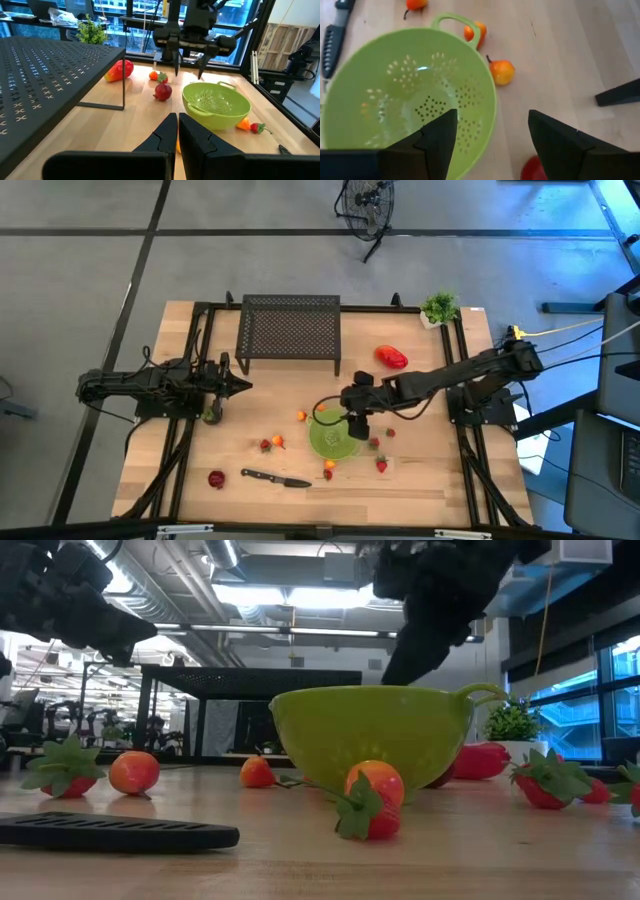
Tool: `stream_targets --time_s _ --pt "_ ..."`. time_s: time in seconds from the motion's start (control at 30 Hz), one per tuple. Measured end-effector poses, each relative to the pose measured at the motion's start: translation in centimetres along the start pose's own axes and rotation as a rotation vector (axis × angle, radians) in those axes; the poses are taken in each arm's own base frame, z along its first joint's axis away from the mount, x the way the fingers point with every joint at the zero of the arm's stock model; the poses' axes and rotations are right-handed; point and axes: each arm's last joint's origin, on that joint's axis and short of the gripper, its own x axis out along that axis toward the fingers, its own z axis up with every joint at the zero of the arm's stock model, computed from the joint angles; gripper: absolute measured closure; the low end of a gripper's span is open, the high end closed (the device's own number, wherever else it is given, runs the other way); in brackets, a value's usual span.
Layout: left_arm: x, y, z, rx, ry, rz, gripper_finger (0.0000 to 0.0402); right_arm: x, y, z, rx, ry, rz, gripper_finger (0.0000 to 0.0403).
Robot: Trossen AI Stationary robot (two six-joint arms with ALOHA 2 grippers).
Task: Pick & Place Fruit
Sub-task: Put the green strainer bowl on the shelf
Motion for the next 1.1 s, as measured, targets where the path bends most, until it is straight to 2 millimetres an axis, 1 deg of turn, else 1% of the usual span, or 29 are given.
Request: stream_targets --time_s 0.17,0.33,0.63,0.9,1.1 --pt "0.0 0.0 0.0 0.0 0.0 0.0 0.039 1.2 0.1 -0.3 -0.002 0.033 0.024 0.0172" --pt "0.0 0.0 0.0 0.0 0.0 0.0 0.0389 1.9 0.2 -0.6 0.007 0.062 0.037 0.0186" --pt "0.0 0.0 0.0 0.0 0.0 0.0 0.0389 2.0 0.2 -0.7 0.011 0.07 0.034 0.0206" --pt "0.0 0.0 0.0 0.0 0.0 0.001 0.039 2.6 0.2 -1.3 0.04 0.123 0.04 0.0225" --pt "0.0 0.0 0.0 0.0 0.0 0.0 0.0389 2.6 0.1 -1.5 0.087 0.153 0.028 0.0256"
